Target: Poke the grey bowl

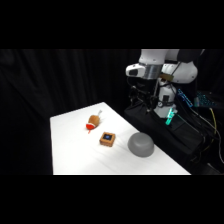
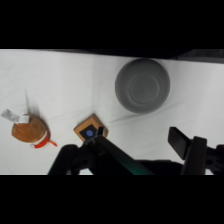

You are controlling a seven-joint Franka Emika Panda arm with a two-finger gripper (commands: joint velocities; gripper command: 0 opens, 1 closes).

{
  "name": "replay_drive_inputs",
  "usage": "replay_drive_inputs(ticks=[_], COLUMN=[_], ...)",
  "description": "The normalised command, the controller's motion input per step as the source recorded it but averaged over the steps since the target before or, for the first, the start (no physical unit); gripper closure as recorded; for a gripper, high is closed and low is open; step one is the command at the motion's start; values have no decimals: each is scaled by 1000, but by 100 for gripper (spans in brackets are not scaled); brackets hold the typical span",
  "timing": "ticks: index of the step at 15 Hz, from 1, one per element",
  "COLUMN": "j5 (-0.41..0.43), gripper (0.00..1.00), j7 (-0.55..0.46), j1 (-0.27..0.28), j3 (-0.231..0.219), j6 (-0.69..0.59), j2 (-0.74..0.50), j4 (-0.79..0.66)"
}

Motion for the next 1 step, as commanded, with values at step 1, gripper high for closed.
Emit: replay_drive_inputs(ticks=[1], j5=[61], gripper=[0], j7=[-93], j1=[-56], j3=[6], j6=[-264], j2=[-172], j4=[181])
